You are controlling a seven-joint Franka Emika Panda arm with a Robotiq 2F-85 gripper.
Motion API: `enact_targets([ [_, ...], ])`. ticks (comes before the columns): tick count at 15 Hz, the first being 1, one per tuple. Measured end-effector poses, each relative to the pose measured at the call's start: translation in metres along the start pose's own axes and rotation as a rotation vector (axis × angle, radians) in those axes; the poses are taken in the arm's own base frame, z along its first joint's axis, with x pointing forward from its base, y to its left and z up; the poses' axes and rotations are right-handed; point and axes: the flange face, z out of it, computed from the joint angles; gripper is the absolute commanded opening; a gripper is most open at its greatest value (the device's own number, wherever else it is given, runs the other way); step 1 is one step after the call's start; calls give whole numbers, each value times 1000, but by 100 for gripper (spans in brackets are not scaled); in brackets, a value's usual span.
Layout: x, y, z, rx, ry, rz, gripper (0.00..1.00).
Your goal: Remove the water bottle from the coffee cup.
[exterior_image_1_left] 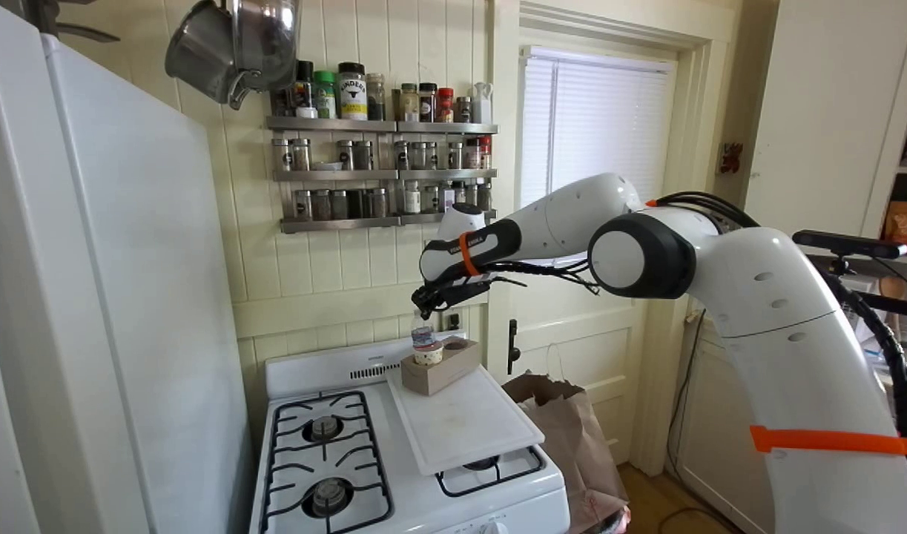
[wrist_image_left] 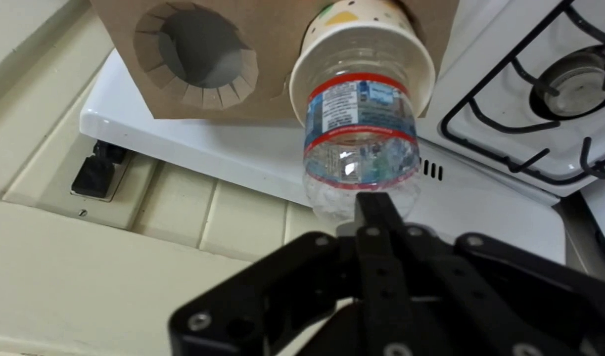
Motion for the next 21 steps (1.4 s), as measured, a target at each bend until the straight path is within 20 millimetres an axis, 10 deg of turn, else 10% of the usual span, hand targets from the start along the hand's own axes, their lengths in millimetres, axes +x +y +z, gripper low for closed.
enact_targets([
  [1, 0, 0, 0, 0, 0, 0, 26],
  [11, 4, 1, -5, -3, 12, 0, 93],
  [13, 4, 1, -4, -2, 11, 0, 56],
  [15, 3, 1, -1, -2, 8, -1, 58],
  [21, 4, -2, 5, -2, 41, -19, 11],
])
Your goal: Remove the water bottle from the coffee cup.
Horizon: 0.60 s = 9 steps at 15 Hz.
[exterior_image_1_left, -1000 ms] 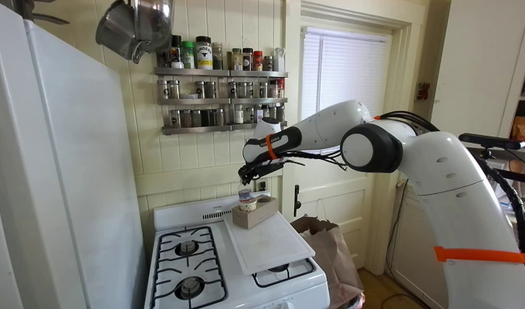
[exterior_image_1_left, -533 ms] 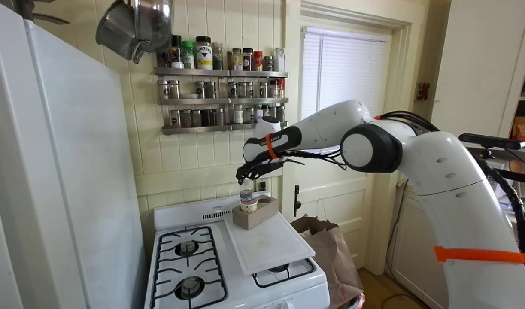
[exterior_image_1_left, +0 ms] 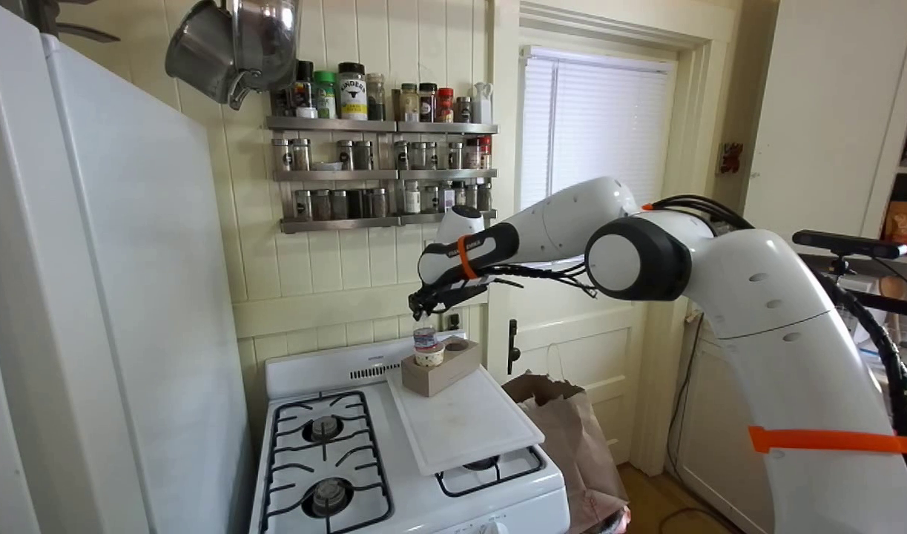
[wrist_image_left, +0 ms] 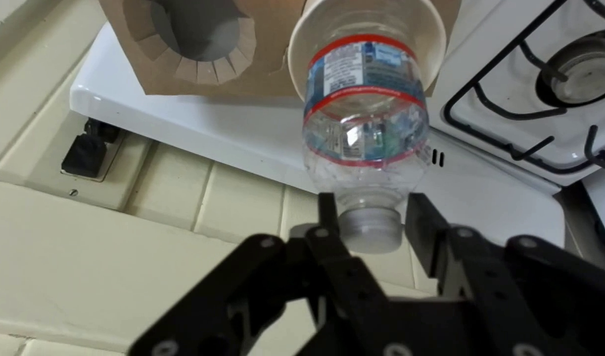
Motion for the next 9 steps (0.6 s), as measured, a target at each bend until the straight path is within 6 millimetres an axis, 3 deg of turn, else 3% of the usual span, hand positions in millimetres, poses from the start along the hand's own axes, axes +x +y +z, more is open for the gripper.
enact_targets([
  [1, 1, -1, 0, 0, 11, -5, 7],
  [9, 3, -2, 0, 7, 25, -22, 8],
])
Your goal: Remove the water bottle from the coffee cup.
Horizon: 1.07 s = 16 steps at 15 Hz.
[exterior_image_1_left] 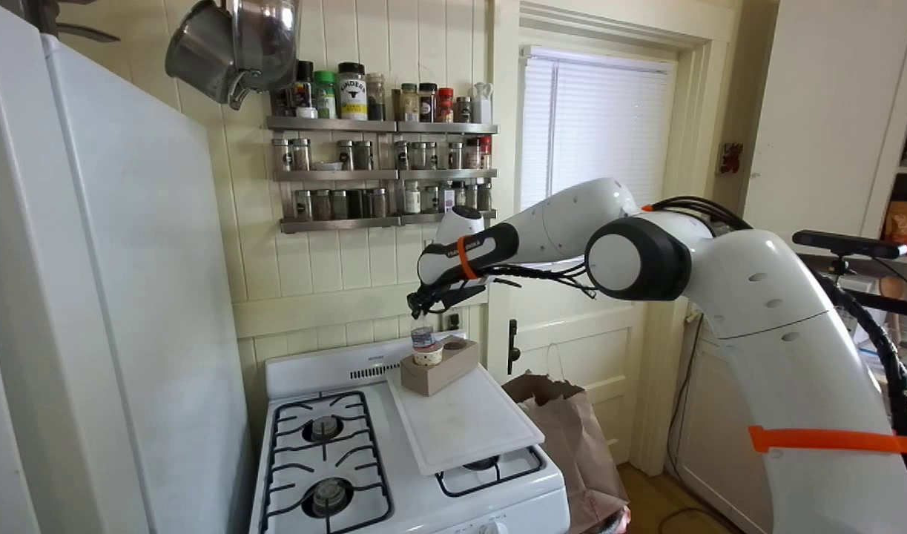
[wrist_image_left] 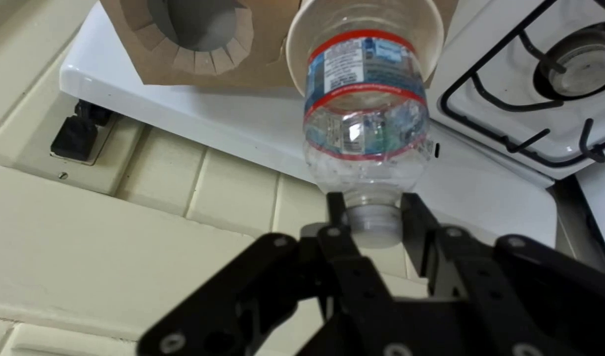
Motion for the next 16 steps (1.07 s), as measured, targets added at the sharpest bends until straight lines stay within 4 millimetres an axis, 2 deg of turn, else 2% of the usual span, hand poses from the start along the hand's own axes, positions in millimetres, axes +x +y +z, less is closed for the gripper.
enact_targets([
  [6, 7, 1, -11, 17, 44, 5, 8],
  [16, 27, 9, -49, 34, 188, 8, 8],
])
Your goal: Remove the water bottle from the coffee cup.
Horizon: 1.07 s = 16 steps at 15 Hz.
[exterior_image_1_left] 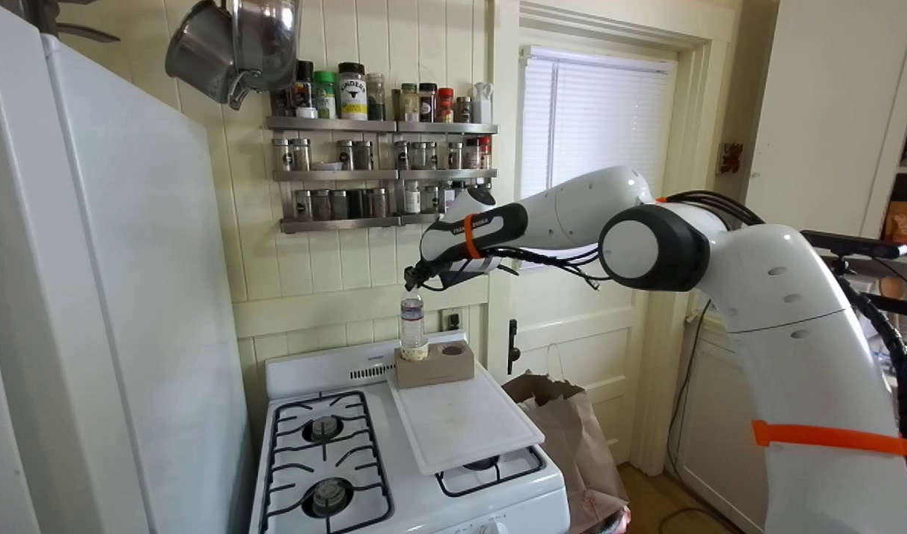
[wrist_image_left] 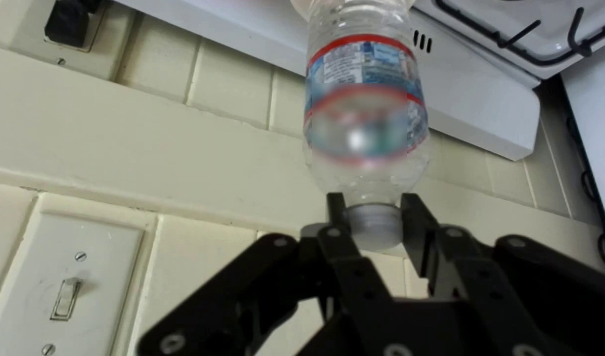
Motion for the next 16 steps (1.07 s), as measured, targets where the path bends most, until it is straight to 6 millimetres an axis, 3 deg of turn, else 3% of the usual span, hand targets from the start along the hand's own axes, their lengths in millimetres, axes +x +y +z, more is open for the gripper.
enact_targets([
  [9, 7, 4, -40, 37, 46, -9, 8],
  [16, -17, 2, -54, 92, 26, -37, 8],
])
